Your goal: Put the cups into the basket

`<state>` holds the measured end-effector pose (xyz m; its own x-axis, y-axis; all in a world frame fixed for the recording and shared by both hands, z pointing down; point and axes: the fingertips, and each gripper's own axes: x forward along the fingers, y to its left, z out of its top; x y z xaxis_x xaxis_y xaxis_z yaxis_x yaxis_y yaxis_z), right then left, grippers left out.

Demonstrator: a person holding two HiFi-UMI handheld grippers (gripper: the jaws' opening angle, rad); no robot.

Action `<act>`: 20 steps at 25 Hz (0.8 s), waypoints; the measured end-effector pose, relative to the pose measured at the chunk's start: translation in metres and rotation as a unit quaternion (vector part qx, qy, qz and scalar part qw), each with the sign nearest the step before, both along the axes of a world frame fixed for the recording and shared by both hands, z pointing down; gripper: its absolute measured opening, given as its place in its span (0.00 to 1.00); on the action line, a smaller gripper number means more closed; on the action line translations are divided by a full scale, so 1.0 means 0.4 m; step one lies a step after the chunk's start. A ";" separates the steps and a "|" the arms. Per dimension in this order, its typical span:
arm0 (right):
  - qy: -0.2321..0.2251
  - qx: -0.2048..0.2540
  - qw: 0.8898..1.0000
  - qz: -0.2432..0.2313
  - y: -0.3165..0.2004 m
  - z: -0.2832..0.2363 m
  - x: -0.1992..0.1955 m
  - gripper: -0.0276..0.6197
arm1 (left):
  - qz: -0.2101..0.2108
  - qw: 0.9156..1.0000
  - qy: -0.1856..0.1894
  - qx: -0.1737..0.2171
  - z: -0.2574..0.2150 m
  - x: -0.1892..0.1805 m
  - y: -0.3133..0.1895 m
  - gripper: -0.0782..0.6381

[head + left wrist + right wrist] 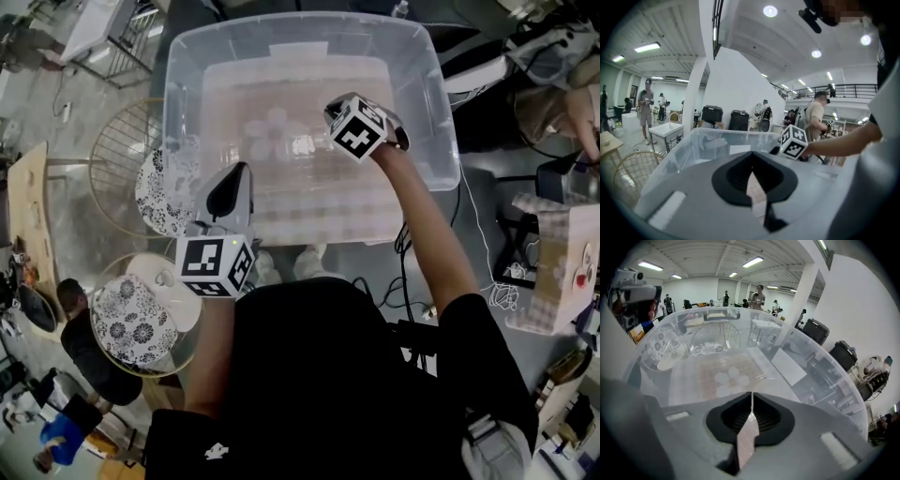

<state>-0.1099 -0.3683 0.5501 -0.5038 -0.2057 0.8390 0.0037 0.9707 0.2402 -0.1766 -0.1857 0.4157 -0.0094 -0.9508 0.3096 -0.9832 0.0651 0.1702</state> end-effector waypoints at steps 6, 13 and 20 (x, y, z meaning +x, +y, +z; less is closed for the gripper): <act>0.051 -0.010 0.998 -0.026 -0.023 0.125 -0.008 0.06 | -0.009 1.000 0.000 -0.004 0.006 -0.012 -0.005 0.12; 0.091 -0.047 0.993 -0.051 -0.014 0.236 -0.012 0.06 | -0.011 1.000 -0.004 -0.012 0.012 -0.021 0.002 0.12; 0.113 -0.050 0.990 -0.064 -0.012 0.295 -0.002 0.06 | -0.014 1.000 -0.011 -0.016 0.009 -0.032 0.010 0.12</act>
